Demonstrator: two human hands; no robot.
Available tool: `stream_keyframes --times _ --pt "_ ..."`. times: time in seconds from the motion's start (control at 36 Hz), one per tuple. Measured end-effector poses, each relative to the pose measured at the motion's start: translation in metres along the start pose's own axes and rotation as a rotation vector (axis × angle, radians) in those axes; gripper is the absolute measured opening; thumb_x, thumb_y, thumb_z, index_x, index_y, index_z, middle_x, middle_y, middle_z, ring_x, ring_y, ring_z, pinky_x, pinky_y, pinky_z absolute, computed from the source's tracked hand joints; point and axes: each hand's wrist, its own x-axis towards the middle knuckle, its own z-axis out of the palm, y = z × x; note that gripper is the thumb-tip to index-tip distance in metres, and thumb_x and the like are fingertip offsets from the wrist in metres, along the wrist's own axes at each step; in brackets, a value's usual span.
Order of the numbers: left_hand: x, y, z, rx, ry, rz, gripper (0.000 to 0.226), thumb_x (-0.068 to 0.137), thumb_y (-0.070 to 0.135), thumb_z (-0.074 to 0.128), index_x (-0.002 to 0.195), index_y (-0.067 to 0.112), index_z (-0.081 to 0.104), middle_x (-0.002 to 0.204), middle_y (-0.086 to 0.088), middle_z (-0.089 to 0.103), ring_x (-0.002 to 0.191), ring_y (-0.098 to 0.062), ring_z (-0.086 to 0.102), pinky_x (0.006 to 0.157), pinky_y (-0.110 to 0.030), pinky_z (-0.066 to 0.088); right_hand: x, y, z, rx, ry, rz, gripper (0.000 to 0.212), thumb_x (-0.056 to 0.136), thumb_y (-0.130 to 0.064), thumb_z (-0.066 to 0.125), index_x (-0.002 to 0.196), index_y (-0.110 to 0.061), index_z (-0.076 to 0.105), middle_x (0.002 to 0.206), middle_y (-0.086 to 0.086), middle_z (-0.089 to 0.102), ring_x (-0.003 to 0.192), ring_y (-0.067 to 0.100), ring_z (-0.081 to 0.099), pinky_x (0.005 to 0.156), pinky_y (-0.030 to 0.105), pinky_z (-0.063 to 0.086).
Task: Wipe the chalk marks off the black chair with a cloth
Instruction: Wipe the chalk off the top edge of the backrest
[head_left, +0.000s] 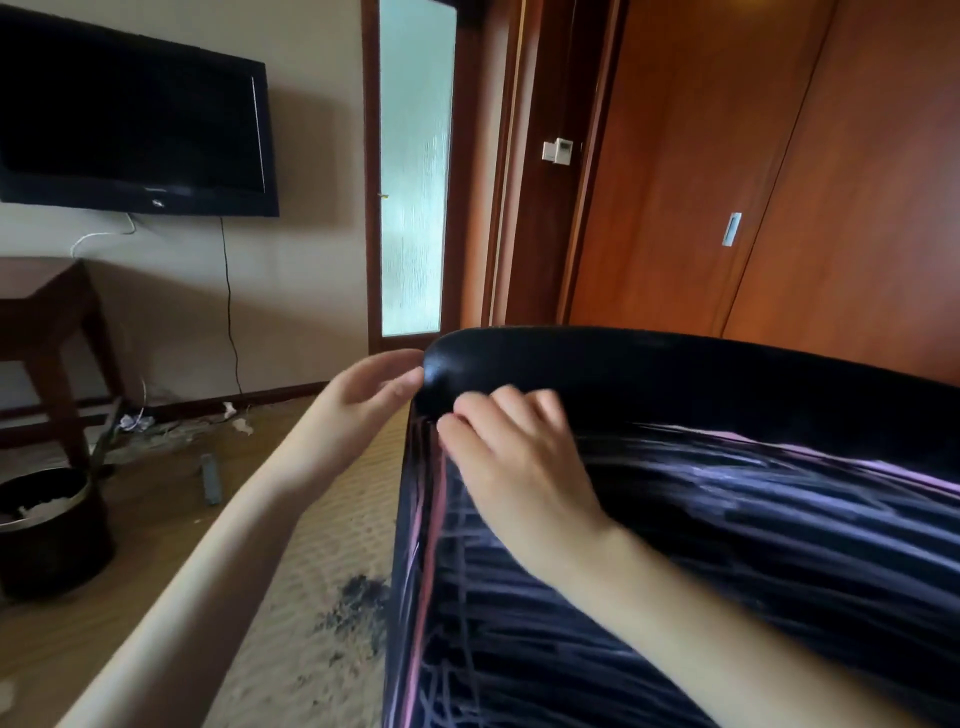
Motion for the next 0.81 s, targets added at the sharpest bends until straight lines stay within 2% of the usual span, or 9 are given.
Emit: stream_keyframes --times 0.08,0.17,0.28,0.36,0.47,0.64,0.72,0.81 --pt "0.005 -0.003 0.004 -0.039 -0.007 0.017 0.038 0.085 0.039 0.056 0.118 0.022 0.064 0.110 0.013 0.068 0.102 0.005 0.062 0.084 -0.010 0.045 -0.005 -0.007 0.010 -0.033 0.030 0.029 0.024 0.087 -0.002 0.044 0.081 -0.009 0.067 0.078 0.005 0.059 0.071 0.026 0.052 0.067 0.039 0.041" --pt "0.009 -0.005 0.005 -0.035 0.006 0.036 0.019 0.092 0.025 0.058 0.109 0.026 0.067 0.101 0.016 0.071 0.096 0.006 0.063 0.078 -0.007 0.045 -0.004 -0.009 0.011 -0.069 0.049 0.008 0.019 0.085 -0.001 0.049 0.083 -0.010 0.067 0.079 0.005 0.059 0.072 0.025 0.052 0.068 0.039 0.040" --pt "0.012 -0.009 0.010 -0.097 0.032 0.071 0.015 0.092 0.012 0.058 0.099 0.022 0.067 0.088 0.016 0.072 0.084 0.005 0.064 0.071 -0.008 0.045 0.007 -0.010 0.014 -0.085 0.146 -0.052 0.019 0.087 0.000 0.052 0.082 -0.009 0.069 0.081 0.007 0.063 0.071 0.025 0.051 0.064 0.036 0.033" --pt "0.014 -0.013 0.012 -0.144 0.035 0.088 0.014 0.092 0.013 0.057 0.100 0.019 0.067 0.089 0.013 0.072 0.086 0.002 0.064 0.073 -0.011 0.046 0.011 -0.009 0.020 -0.152 0.121 -0.100 0.024 0.086 0.002 0.047 0.081 -0.010 0.068 0.084 0.008 0.063 0.075 0.023 0.045 0.065 0.035 0.031" --pt "0.018 -0.017 0.014 -0.208 0.025 0.096 0.019 0.085 0.023 0.060 0.101 0.017 0.067 0.090 0.010 0.072 0.088 -0.002 0.065 0.077 -0.015 0.047 0.008 -0.002 0.018 -0.186 0.075 -0.121 0.041 0.092 0.002 0.028 0.082 -0.010 0.066 0.079 0.004 0.058 0.075 0.022 0.042 0.065 0.034 0.029" --pt "0.017 -0.018 0.016 -0.192 0.034 0.128 0.021 0.082 0.029 0.059 0.100 0.024 0.067 0.096 0.010 0.073 0.094 -0.004 0.065 0.082 -0.017 0.048 0.011 0.010 0.014 -0.257 0.083 -0.201 0.025 0.087 -0.001 0.045 0.080 -0.011 0.067 0.074 0.002 0.052 0.074 0.021 0.037 0.065 0.034 0.026" --pt "0.017 -0.018 0.015 -0.142 0.049 0.137 0.016 0.088 0.023 0.059 0.102 0.026 0.067 0.098 0.009 0.072 0.096 -0.004 0.065 0.082 -0.017 0.048 0.009 0.014 0.010 -0.259 0.022 -0.211 0.030 0.089 -0.002 0.039 0.084 -0.011 0.067 0.074 0.001 0.050 0.073 0.020 0.042 0.065 0.033 0.027" --pt "0.016 -0.017 0.015 -0.115 0.067 0.156 0.016 0.091 0.018 0.058 0.100 0.030 0.066 0.096 0.014 0.072 0.094 -0.001 0.066 0.080 -0.011 0.048 0.006 0.020 0.005 -0.235 -0.050 -0.187 0.044 0.091 0.004 0.025 0.084 -0.012 0.066 0.075 0.001 0.050 0.071 0.021 0.046 0.065 0.034 0.026"
